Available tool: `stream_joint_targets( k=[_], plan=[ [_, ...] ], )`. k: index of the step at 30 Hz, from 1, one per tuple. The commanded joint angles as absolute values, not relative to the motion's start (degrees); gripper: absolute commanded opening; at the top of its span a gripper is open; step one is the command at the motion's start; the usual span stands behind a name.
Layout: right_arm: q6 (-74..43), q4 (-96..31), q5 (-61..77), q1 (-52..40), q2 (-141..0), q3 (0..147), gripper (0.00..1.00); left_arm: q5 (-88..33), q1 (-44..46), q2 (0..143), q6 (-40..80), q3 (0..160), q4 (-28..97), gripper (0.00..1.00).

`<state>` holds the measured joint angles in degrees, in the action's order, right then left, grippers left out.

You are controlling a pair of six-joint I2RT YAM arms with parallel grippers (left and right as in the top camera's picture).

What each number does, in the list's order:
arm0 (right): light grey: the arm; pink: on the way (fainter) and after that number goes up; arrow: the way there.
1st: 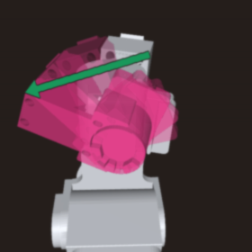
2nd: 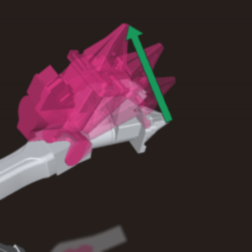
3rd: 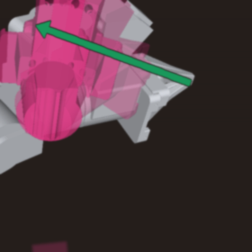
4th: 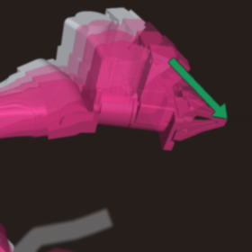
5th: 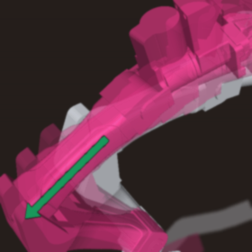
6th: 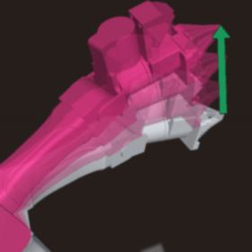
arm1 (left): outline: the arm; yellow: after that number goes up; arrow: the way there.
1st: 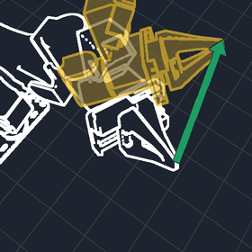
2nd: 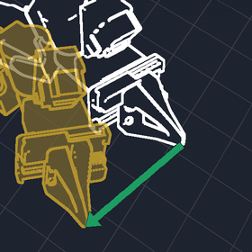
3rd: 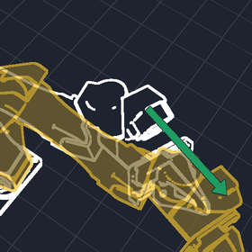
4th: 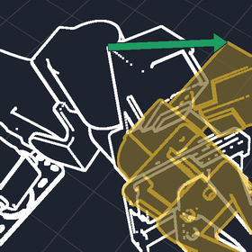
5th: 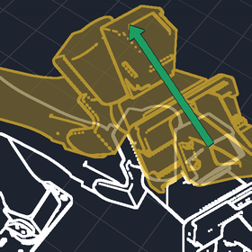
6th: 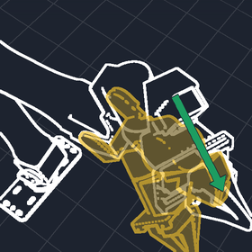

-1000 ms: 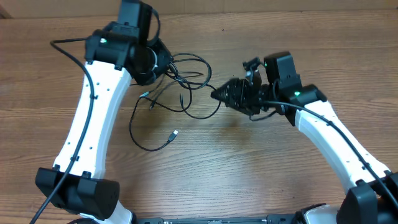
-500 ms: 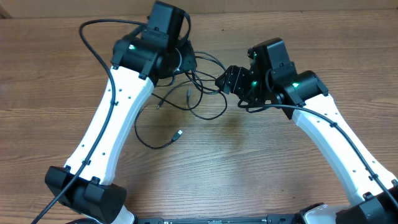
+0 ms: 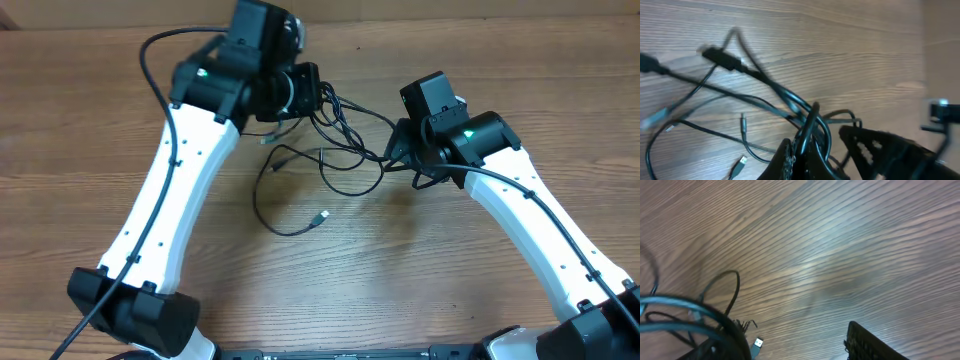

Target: Untangle cables

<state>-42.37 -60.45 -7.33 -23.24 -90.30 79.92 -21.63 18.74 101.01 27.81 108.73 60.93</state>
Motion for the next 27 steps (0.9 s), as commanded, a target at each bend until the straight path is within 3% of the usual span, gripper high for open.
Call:
stream_joint_targets(
  k=[1, 6, 14, 18, 20, 24, 27],
  plan=[
    [-43.07, -62.48, -15.84, -20.62, -90.59, 80.29, 0.6, -31.2, 11.68, 96.25, 25.23, 112.29, 59.24, 0.04],
    [-43.07, -63.31, -16.08, -18.09, -90.59, 79.05, 0.6, -40.07, 4.05, 94.24, 24.12, 112.29, 57.52, 0.04],
    [-43.29, -66.98, -17.69, -8.97, -90.59, 78.32, 0.57, -42.24, -4.27, 93.73, 22.24, 112.29, 58.26, 0.04],
    [-37.54, -64.95, -8.36, -6.5, -90.59, 78.32, 0.57, -41.89, -4.05, 93.76, 22.24, 112.27, 58.65, 0.04],
    [-32.29, -62.48, -2.57, -6.52, -90.59, 78.32, 0.62, -39.9, -1.96, 94.11, 22.28, 112.25, 59.55, 0.04],
    [-30.76, -60.73, -1.3, -6.66, -90.59, 78.35, 0.69, -30.83, 4.89, 96.2, 23.24, 112.22, 62.74, 0.35],
    [-30.76, -61.28, -1.37, -6.0, -90.56, 78.43, 0.7, -23.33, 10.63, 98.7, 26.81, 112.22, 65.21, 0.44]
  ],
)
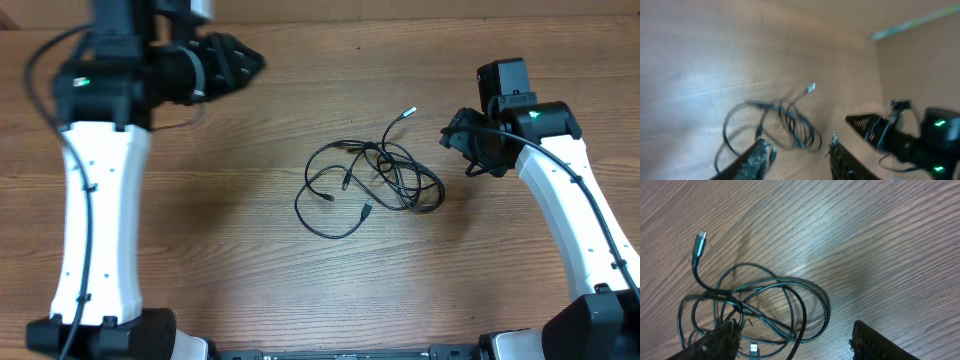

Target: Untangle cables

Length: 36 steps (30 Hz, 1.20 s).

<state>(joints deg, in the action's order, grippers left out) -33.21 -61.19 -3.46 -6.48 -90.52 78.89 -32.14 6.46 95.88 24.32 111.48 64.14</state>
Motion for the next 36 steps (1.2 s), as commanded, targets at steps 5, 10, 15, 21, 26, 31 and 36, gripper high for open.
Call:
stream_joint_targets(
  k=[5, 10, 15, 21, 26, 31, 36],
  plan=[
    [-30.79, -62.52, -1.32, -3.44, -90.41, 78.83, 0.73, -16.16, 18.9, 104.4, 32.69, 112.22, 67.31, 0.42],
    [-30.79, -64.4, -1.32, -1.56, -90.39, 79.37, 0.73, -15.66, 24.84, 112.2, 38.79, 112.22, 67.16, 0.38],
    [-31.27, -65.04, -1.1, -1.5, -90.39, 79.37, 0.73, -16.4, 28.97, 120.57, 44.95, 112.22, 63.18, 0.39],
    [-31.44, -65.01, -0.23, -1.54, -90.39, 79.37, 0.73, -21.15, 31.38, 129.19, 48.47, 112.22, 58.94, 0.41],
    [-31.44, -64.6, 1.45, -1.54, -90.39, 79.37, 0.74, -22.15, 31.77, 134.8, 48.47, 112.22, 57.65, 0.04],
    [-31.4, -64.62, 6.5, -1.54, -90.41, 79.35, 0.73, -22.7, 31.48, 137.03, 46.22, 112.25, 58.85, 0.04],
    [-29.15, -64.66, 16.67, -1.54, -90.43, 79.07, 0.73, -27.07, 29.5, 134.45, 38.3, 113.95, 58.61, 0.04]
  ],
)
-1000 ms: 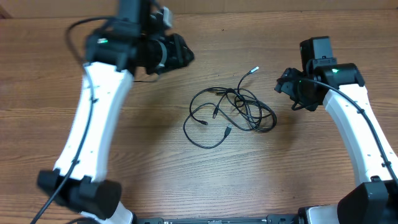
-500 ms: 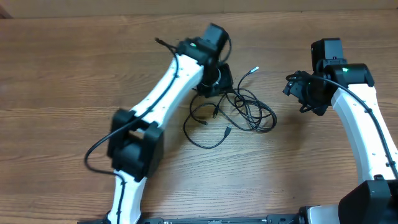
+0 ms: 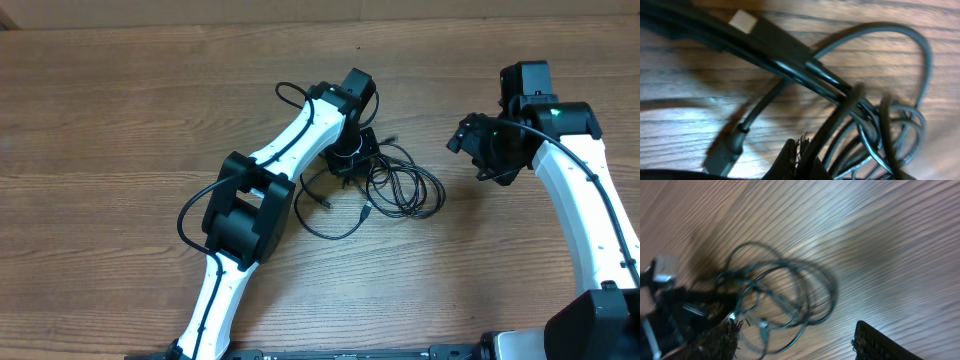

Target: Untangle cables

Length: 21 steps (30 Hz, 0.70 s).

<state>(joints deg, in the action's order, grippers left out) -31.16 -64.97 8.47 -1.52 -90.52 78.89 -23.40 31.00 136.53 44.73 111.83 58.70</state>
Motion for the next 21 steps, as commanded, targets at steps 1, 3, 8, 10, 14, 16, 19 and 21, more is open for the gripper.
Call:
stream_joint_targets(
  k=[1, 3, 8, 10, 14, 16, 19, 21],
  plan=[
    [-28.16, -64.6, 19.86, -1.54, -90.45, 78.96, 0.73, -28.45, 29.06, 133.75, 35.2, 114.67, 58.57, 0.04],
    [-24.49, -63.75, 26.83, -1.54, -90.45, 78.56, 0.72, -32.47, 28.14, 132.18, 27.77, 116.18, 58.35, 0.04],
    [-20.47, -61.78, 31.22, -1.54, -90.48, 76.77, 0.73, -45.12, 26.11, 127.9, 11.27, 117.71, 58.15, 0.04],
    [-20.47, -61.78, 31.94, -1.83, -90.52, 76.27, 0.73, -48.45, 25.36, 126.8, 10.7, 117.71, 58.39, 0.04],
    [-20.49, -60.55, 31.75, -3.95, -90.52, 75.13, 0.72, -61.54, 24.03, 126.21, 6.74, 117.71, 57.17, 0.04],
    [-20.53, -59.13, 31.22, -4.75, -90.52, 74.28, 0.68, -66.15, 23.77, 126.21, 5.98, 117.71, 55.44, 0.05],
    [-22.41, -56.95, 30.79, -5.48, -90.52, 72.53, 0.61, -67.18, 23.46, 126.19, 6.52, 117.75, 53.63, 0.05],
    [-24.45, -55.75, 28.67, -5.52, -90.52, 71.81, 0.58, -67.18, 23.09, 126.19, 8.03, 117.8, 53.49, 0.05]
  ],
)
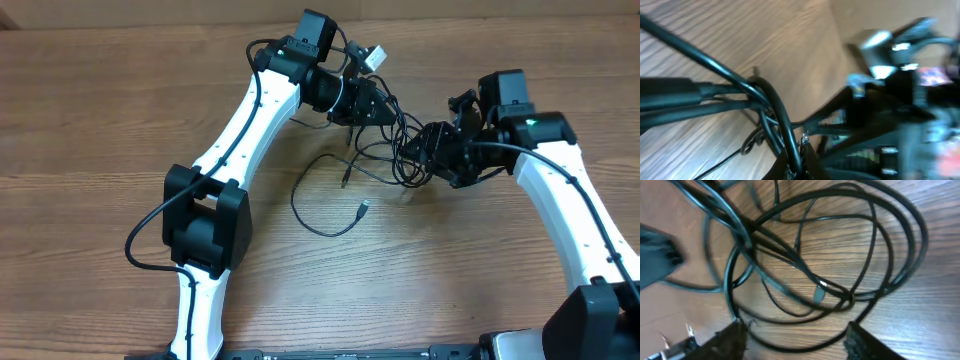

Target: Untangle cables

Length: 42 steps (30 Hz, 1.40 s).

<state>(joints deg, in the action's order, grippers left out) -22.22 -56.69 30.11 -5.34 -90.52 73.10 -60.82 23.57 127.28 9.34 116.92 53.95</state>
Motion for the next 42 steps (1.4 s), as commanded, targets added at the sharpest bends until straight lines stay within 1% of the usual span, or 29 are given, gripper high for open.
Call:
stream_joint_targets(
  k=[1, 4, 7, 11, 18, 23, 26, 28, 31, 33, 37, 42],
  plan=[
    [-25.54, -55.27, 26.85, -5.52, -90.52, 71.72, 0.58, -67.16, 22.87, 126.19, 9.28, 117.8, 53.49, 0.05],
    [-28.42, -53.54, 21.52, -5.52, -90.52, 71.72, 0.57, -67.11, 22.06, 126.19, 14.92, 117.82, 53.45, 0.04],
    [-28.73, -50.68, 18.59, -5.52, -90.54, 71.68, 0.57, -67.11, 21.23, 126.19, 22.7, 117.82, 53.45, 0.04],
    [-28.73, -46.63, 15.05, -5.52, -90.56, 71.68, 0.58, -67.24, 20.91, 126.19, 29.15, 117.82, 53.49, 0.04],
    [-28.71, -42.09, 14.94, -7.22, -91.02, 71.33, 0.58, -70.78, 21.04, 126.19, 32.14, 117.86, 52.14, 0.05],
    [-28.73, -38.39, 14.7, -8.8, -93.82, 70.54, 0.58, -77.12, 21.12, 126.19, 33.61, 117.91, 47.66, 0.04],
    [-31.51, -35.99, 9.52, -9.04, -96.6, 70.54, 0.54, -78.7, 21.26, 126.17, 33.93, 117.93, 46.33, 0.05],
    [-34.89, -34.24, 1.89, -8.69, -98.15, 70.54, 0.53, -79.02, 21.39, 126.17, 33.89, 117.93, 46.39, 0.04],
    [-40.42, -34.41, -11.94, -6.87, -98.72, 70.54, 0.51, -79.11, 21.32, 126.08, 33.89, 117.93, 46.39, 0.04],
    [-42.61, -35.2, -18.02, -4.8, -98.72, 70.57, 0.49, -79.11, 20.78, 125.93, 33.89, 117.93, 46.39, 0.04],
    [-42.68, -35.46, -22.9, 0.73, -98.72, 70.57, 0.45, -79.15, 19.25, 125.6, 33.89, 117.93, 46.37, 0.04],
    [-43.72, -34.87, -23.55, 8.54, -98.72, 70.57, 0.43, -81.45, 16.93, 125.1, 33.61, 117.93, 46.24, 0.04]
  ],
)
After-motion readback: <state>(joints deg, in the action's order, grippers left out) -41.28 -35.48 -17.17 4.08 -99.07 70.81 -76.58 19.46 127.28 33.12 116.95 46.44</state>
